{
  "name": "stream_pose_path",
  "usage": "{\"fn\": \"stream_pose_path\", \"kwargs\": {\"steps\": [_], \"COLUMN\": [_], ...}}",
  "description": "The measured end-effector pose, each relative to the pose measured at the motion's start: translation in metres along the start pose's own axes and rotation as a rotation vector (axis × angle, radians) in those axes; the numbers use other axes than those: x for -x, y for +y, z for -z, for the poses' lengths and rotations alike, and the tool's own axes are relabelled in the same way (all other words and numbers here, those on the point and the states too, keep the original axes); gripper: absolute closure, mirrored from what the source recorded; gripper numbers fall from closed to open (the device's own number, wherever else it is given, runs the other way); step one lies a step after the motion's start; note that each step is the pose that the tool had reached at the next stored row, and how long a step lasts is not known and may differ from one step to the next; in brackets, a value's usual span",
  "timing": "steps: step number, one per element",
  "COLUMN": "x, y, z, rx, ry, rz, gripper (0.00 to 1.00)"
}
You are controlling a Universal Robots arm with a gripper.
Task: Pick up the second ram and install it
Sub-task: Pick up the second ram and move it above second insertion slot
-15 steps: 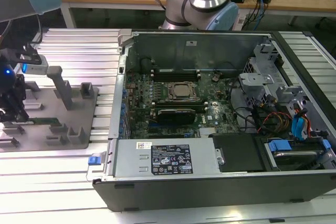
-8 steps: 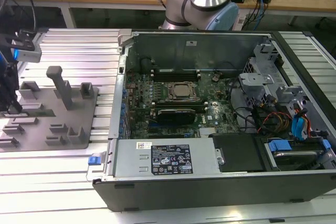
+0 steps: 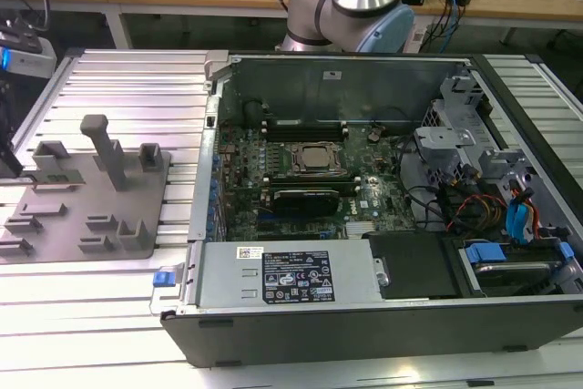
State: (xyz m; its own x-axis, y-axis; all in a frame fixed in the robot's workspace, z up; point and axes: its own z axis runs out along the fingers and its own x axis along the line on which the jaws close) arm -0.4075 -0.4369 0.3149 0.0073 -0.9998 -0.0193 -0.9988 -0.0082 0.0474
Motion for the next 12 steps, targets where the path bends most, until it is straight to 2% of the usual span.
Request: {"fn": "stream_pose_path", "kwargs": {"steps": [3, 6, 10, 12], "x": [0.0001, 0.0003, 0.0006, 0.0007], "y": [0.0004, 0.0007, 0.0015, 0.0016], "z": [0.0088, 0.0135, 0.0303, 0.0341], "rx": [0.0001, 0.0001, 0.0, 0.0001], "ry": [0.0001, 0.0, 0.0001, 0.0001], "rz": [0.0, 0.0, 0.0, 0.0], "gripper": [0.91, 0.91, 0.91, 0.91]}}
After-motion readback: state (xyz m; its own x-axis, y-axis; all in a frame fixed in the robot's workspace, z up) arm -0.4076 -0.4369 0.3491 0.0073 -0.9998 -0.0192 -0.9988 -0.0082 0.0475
